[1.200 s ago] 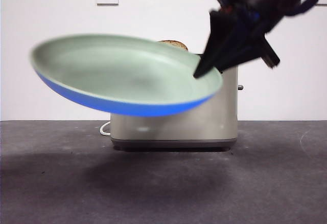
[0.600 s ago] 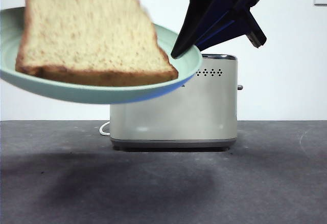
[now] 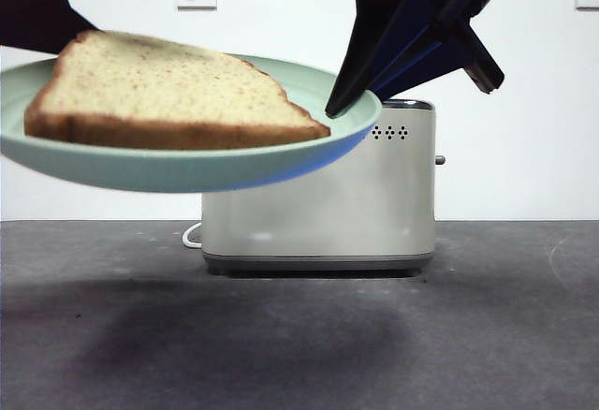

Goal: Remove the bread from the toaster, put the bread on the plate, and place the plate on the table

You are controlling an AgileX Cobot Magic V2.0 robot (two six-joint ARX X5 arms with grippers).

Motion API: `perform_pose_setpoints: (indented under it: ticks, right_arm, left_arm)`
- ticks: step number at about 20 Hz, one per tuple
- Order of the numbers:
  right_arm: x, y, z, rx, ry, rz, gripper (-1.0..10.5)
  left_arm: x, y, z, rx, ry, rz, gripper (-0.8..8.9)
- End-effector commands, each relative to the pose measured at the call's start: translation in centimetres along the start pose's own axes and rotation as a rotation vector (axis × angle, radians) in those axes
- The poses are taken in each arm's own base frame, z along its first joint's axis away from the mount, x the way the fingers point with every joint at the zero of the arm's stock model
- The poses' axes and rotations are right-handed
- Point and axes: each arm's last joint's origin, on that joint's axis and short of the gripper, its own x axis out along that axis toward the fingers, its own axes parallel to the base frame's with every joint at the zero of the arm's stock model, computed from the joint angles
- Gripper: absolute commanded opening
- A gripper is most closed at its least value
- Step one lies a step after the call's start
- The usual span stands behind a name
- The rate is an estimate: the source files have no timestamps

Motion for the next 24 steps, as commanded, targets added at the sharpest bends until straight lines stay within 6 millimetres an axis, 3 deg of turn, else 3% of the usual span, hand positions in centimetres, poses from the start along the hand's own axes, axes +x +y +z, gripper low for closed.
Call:
perform_pose_setpoints:
  ticks: [1,6,11,12,16,24]
  right_arm:
    - [-0.1,0.2,0.0,-0.021,-0.004,0.033,-0.2]
    - [-0.1,0.2,0.0,-0.020,-0.004,0.032,-0.2]
    - [-0.9,-0.2,0.1,-0.030,-0.034,0.010,-0.2]
    - [-1.3,-0.5,0.2,-0.023,-0.050,0.004,-0.2]
    - [-3.9,-1.5,0.0,0.018,-0.121,-0.034,-0.2]
    - [-7.7,-6.0,-2.1,0.210,-0.068,-0.171,-0.2]
  left_arm:
    - [-0.6,-0.4,0.8,0.041,-0.022,0.014,5.07]
    - [-2.5,-2.0,2.7,0.098,-0.076,-0.006,5.07]
    - [-5.7,-4.3,4.7,0.201,-0.153,-0.023,4.96]
    - [-6.6,-4.9,5.0,0.232,-0.164,-0.019,4.42]
    - [-9.4,-6.3,5.1,0.295,-0.194,-0.016,-0.24]
    - [-12.0,-6.2,3.3,0.402,-0.226,0.280,-0.08]
